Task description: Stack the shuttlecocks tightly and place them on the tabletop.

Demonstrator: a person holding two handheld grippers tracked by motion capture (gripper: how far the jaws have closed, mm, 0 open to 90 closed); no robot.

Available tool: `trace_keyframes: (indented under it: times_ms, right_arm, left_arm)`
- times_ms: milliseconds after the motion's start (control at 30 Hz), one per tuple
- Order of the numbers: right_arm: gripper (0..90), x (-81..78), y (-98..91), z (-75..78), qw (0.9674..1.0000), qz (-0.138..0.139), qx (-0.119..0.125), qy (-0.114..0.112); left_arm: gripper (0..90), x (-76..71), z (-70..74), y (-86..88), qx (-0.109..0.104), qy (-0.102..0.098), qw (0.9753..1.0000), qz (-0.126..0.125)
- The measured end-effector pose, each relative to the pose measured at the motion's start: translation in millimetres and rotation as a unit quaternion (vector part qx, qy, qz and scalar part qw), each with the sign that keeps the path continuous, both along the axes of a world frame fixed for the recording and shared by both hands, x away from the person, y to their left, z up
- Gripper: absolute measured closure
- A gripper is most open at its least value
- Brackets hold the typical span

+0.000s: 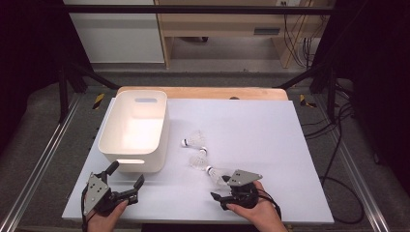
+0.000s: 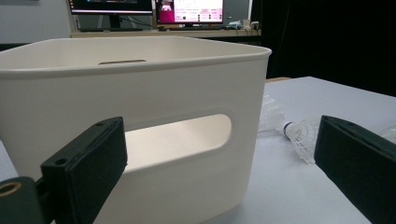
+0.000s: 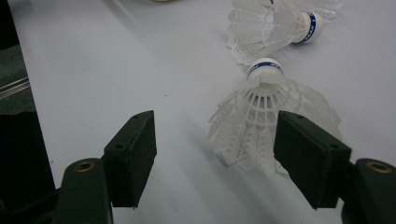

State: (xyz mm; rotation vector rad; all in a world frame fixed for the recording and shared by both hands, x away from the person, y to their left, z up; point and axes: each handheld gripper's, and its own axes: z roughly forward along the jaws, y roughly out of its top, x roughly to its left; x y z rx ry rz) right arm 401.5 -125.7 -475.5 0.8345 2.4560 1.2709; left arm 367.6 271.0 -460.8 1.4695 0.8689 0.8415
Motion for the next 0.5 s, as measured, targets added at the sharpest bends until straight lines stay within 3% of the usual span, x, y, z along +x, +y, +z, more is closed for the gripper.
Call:
trace_keyframes:
  times_ms: [500]
  right_arm:
    - [45.7,12.2,15.0,-3.1,0.9996,-0.013,-0.015,0.021]
  left_arm:
    - [2.7,0.1,0.1,-1.2,0.001,0.0,1.0,-0.003]
